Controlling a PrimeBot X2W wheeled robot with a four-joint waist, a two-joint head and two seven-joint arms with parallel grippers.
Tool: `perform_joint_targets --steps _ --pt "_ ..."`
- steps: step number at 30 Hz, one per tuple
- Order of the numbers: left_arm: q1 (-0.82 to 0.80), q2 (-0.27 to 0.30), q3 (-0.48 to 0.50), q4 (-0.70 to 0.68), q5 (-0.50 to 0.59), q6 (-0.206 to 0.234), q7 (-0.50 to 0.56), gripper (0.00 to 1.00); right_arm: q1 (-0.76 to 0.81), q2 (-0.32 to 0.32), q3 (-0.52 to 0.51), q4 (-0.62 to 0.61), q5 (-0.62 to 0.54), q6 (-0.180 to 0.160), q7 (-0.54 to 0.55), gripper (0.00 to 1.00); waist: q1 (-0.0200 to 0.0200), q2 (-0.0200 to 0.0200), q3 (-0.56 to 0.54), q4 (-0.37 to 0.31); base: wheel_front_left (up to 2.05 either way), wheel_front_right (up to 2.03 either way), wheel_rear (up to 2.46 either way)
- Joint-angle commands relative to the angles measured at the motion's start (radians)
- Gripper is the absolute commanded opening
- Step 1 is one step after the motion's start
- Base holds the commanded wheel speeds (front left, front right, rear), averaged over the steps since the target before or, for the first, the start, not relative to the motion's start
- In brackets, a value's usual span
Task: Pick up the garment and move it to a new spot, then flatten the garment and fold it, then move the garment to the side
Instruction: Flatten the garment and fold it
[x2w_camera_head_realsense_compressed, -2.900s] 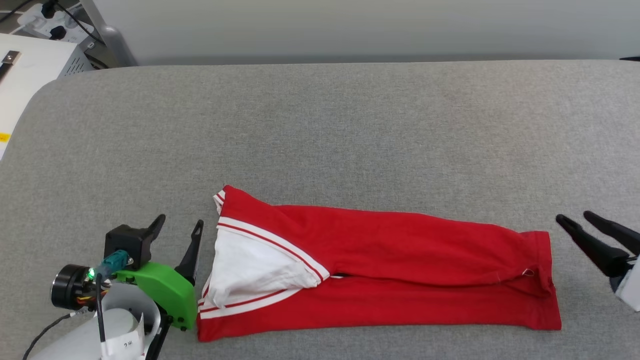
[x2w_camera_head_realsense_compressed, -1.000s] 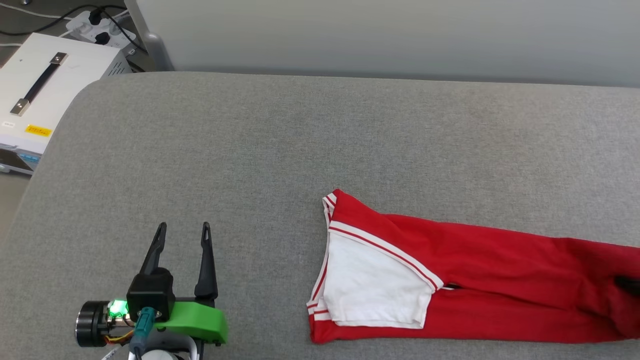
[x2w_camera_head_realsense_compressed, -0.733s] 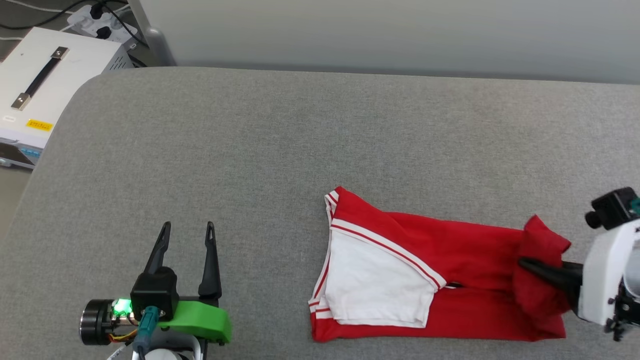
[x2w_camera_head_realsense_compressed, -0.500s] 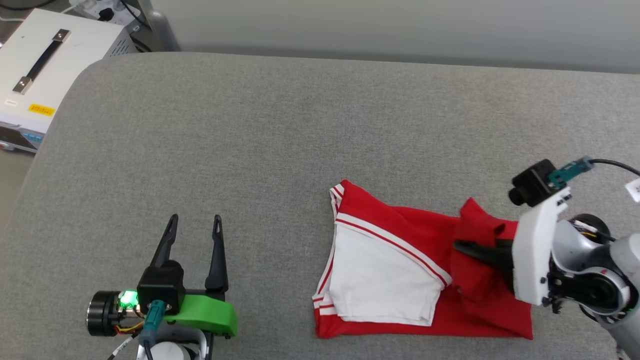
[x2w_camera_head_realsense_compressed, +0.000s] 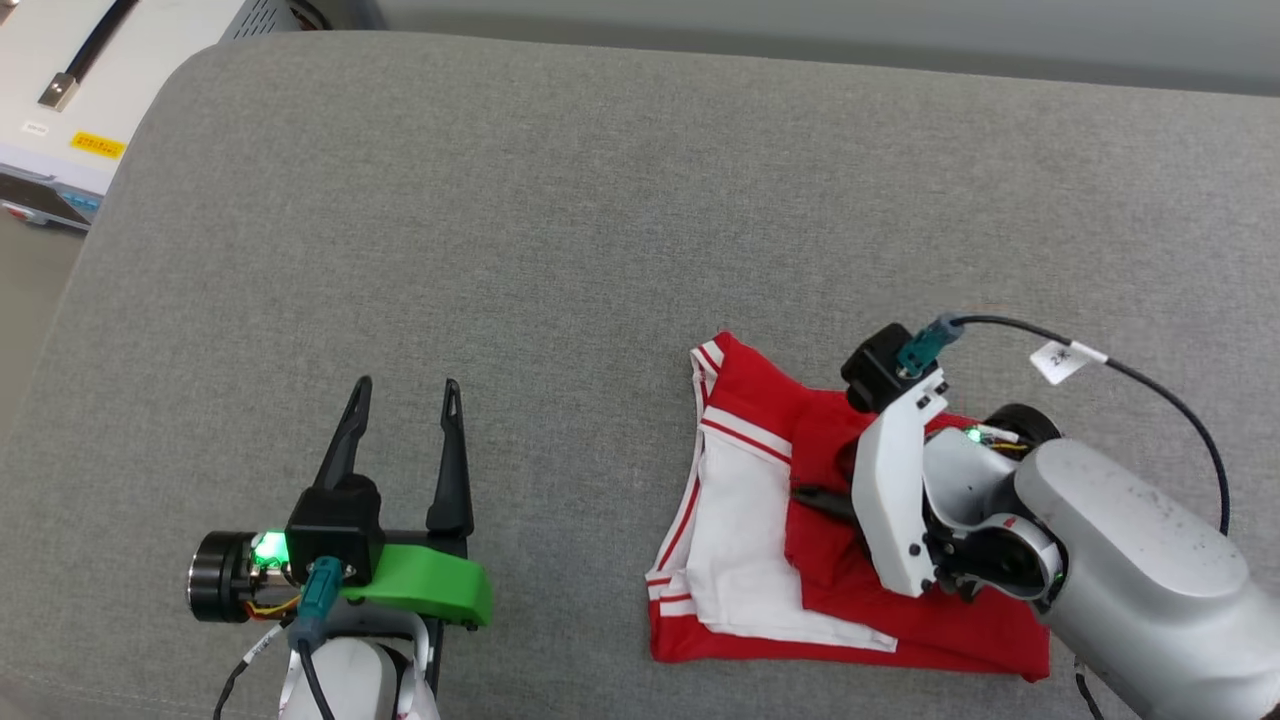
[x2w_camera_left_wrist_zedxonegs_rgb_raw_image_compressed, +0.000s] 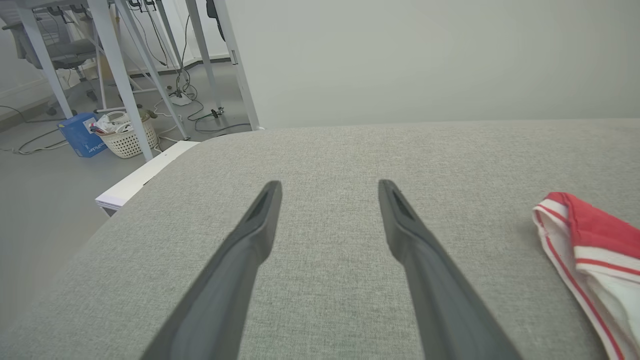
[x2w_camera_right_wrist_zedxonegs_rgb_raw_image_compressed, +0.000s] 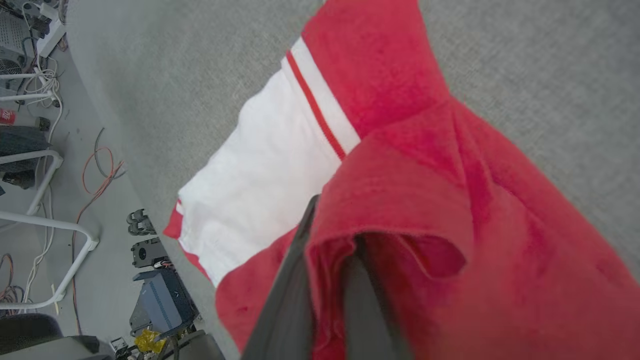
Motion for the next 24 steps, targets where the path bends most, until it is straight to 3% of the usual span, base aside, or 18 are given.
perform_joint_targets --steps 1,4,6,7,8,13,17,21,24 --pt "-0.017 -0.007 0.003 0.004 0.011 -0.006 -0.006 1.0 -0.014 0.006 0.028 0.034 -0.018 -0.001 -0.016 0.0 0.0 -0.0001 0.01 0.007 0.0 0.0 0.0" --pt "-0.02 -0.012 0.008 0.008 0.014 -0.008 -0.006 1.0 -0.015 0.018 0.064 0.085 -0.009 -0.001 -0.068 0.0 0.0 -0.0001 0.009 0.005 0.0 0.0 0.0" --pt "-0.016 -0.013 0.015 0.008 0.016 -0.008 -0.006 1.0 -0.021 0.013 0.081 0.086 -0.007 -0.001 -0.113 0.48 0.0 -0.0001 0.001 -0.002 0.0 0.0 0.0" --pt "-0.013 -0.012 0.019 0.009 0.017 -0.008 -0.006 1.0 -0.024 0.007 0.088 0.079 -0.005 -0.001 -0.134 0.92 0.0 -0.0001 -0.006 -0.006 0.0 0.0 0.0" --pt "-0.008 -0.011 0.023 0.009 0.019 -0.009 -0.006 1.0 -0.027 -0.004 0.094 0.063 -0.004 -0.001 -0.164 1.0 0.0 -0.0001 -0.014 -0.011 0.0 0.0 0.0" --pt "0.017 -0.007 0.042 -0.002 0.018 -0.015 -0.006 1.0 -0.026 -0.077 0.065 -0.037 -0.04 -0.001 -0.363 1.0 0.0 -0.0001 -0.057 -0.047 0.0 0.0 0.0" --pt "0.038 -0.007 0.052 -0.016 0.019 -0.019 -0.006 1.0 0.008 -0.121 -0.036 -0.044 -0.119 -0.001 -0.532 1.0 0.0 -0.0001 -0.087 -0.082 0.0 0.0 0.0" --pt "0.05 -0.006 0.058 -0.019 0.022 -0.024 -0.006 1.0 0.066 -0.113 -0.186 -0.003 -0.255 -0.001 -0.698 1.0 0.0 -0.0001 -0.111 -0.113 0.0 0.0 0.0" --pt "0.06 -0.006 0.064 -0.02 0.021 -0.026 -0.006 1.0 0.131 -0.073 -0.326 0.027 -0.363 -0.001 -0.806 1.0 0.0 -0.0001 -0.128 -0.133 0.0 0.0 0.0"
